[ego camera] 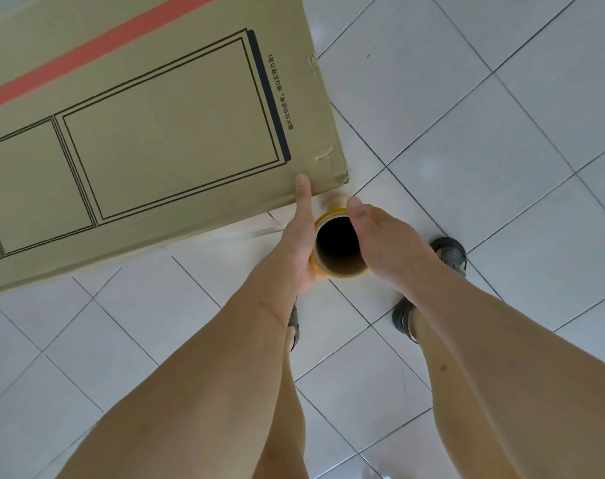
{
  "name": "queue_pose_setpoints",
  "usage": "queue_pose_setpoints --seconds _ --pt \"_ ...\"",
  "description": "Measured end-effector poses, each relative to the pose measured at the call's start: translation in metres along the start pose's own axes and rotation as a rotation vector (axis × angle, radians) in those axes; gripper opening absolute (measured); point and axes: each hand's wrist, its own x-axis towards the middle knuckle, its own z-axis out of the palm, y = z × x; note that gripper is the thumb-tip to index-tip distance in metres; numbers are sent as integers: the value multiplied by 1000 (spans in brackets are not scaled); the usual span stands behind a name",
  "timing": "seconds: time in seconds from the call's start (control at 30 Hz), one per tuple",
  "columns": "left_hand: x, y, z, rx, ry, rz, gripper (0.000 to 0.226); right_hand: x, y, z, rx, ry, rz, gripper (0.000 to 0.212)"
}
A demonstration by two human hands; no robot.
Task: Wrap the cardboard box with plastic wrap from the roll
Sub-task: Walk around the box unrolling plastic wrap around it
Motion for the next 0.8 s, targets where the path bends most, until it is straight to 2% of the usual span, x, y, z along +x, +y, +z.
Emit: queue_pose_setpoints --seconds 0.07,0.13,0.23,0.37,0.47,0.57,0.63,0.8 --pt "3 -3 6 7 73 33 117 4 1 -4 14 -13 22 74" --pt "7 -5 7 -27 142 85 116 6 1 -3 167 -71 70 82" --pt "5 -4 12 -80 103 78 111 9 3 -7 301 -112 97 77" --pt "4 -4 22 -99 14 19 119 9 11 -22 1 -80 19 79" --pt "2 -1 37 -66 83 8 138 9 11 -35 -127 -105 -15 77" --pt "5 -2 46 -98 188 56 106 14 12 -41 28 -190 3 74" --pt "5 -3 49 -137 147 49 108 18 11 -47 132 -188 64 70" --pt "4 -7 57 -251 3 36 115 24 12 -64 -218 -134 -75 78"
